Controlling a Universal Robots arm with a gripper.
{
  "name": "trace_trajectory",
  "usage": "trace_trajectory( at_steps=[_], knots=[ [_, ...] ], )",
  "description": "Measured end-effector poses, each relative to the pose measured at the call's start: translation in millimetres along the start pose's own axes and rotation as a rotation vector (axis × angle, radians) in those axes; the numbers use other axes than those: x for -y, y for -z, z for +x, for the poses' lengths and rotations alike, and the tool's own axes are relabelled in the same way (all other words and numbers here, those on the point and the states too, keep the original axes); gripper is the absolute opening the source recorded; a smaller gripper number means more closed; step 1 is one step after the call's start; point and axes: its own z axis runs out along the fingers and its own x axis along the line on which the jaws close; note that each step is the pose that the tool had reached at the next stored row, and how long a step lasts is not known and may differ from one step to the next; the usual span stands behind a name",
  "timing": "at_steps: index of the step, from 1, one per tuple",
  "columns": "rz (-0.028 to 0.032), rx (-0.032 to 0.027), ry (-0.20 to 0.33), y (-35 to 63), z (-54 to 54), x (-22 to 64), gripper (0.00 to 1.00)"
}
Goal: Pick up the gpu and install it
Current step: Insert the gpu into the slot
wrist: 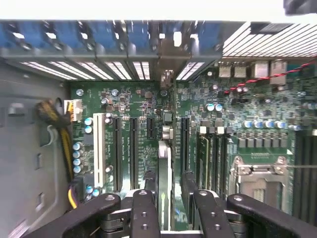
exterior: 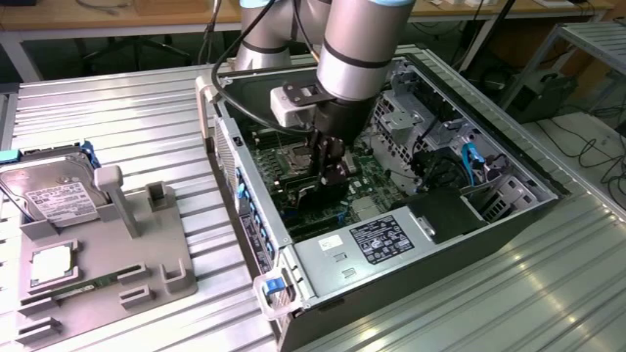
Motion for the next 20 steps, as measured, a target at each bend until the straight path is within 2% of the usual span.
trace_trajectory(
  at_steps=[4, 7, 9, 10, 20],
  knots=[
    [0.0004, 0.0002, 0.0, 0.0, 0.0, -0.1, 0.34],
    [0.0004, 0.0001, 0.0, 0.0, 0.0, 0.0, 0.14],
    [0.0003, 0.0002, 0.0, 0.0, 0.0, 0.0, 0.14],
    [0.0003, 0.0001, 0.0, 0.0, 0.0, 0.0, 0.11],
    [0.0003, 0.0001, 0.0, 0.0, 0.0, -0.1, 0.11]
  ],
)
